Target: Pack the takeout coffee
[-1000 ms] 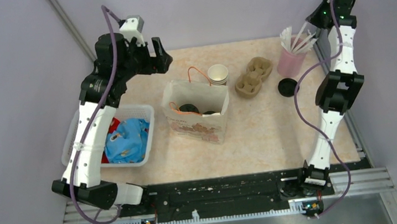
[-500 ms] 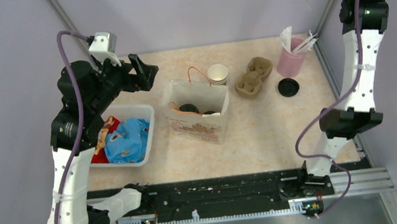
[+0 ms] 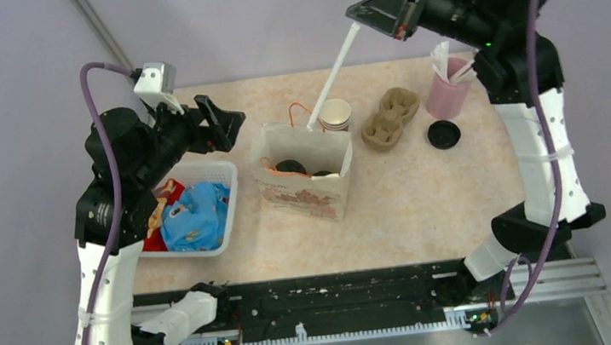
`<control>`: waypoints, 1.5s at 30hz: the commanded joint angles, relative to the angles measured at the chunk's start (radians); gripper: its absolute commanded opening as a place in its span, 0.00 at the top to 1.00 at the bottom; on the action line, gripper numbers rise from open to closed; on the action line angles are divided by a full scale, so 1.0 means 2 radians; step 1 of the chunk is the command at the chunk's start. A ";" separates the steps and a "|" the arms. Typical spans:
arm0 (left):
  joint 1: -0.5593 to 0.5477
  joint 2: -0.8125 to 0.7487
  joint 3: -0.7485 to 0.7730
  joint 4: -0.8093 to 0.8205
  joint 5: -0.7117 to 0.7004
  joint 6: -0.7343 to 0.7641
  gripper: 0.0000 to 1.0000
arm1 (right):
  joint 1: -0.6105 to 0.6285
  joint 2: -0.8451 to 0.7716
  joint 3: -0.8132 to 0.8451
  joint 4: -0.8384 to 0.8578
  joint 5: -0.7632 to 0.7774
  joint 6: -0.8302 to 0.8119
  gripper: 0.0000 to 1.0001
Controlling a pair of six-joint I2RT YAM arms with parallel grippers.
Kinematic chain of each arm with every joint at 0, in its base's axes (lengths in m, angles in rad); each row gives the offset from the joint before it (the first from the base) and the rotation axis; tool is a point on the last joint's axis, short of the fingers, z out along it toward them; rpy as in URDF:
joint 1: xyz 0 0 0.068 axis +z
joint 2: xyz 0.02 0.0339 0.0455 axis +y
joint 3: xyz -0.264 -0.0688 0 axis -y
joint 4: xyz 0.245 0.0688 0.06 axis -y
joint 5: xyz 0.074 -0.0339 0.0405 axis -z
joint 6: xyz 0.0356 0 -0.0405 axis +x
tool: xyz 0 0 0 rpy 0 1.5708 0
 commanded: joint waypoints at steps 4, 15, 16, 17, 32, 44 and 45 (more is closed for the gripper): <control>-0.002 -0.015 0.003 0.008 0.006 -0.010 0.08 | 0.071 0.056 0.005 0.011 0.025 0.012 1.00; -0.002 -0.011 0.012 -0.004 -0.007 -0.007 0.08 | 0.095 0.080 0.013 -0.001 0.024 -0.008 1.00; -0.001 -0.011 0.012 -0.004 -0.007 -0.007 0.08 | 0.095 0.079 0.014 -0.003 0.026 -0.010 1.00; -0.002 -0.012 0.012 -0.004 -0.008 -0.007 0.08 | 0.095 0.079 0.014 -0.004 0.025 -0.009 1.00; -0.002 -0.008 0.009 -0.005 0.000 -0.005 0.08 | 0.104 0.067 -0.070 0.041 0.012 0.007 1.00; -0.002 -0.009 0.010 -0.005 -0.002 -0.001 0.08 | 0.131 0.044 -0.198 0.151 0.024 -0.083 1.00; -0.002 -0.010 0.010 -0.006 -0.002 0.000 0.07 | 0.133 0.040 -0.213 0.162 0.028 -0.092 1.00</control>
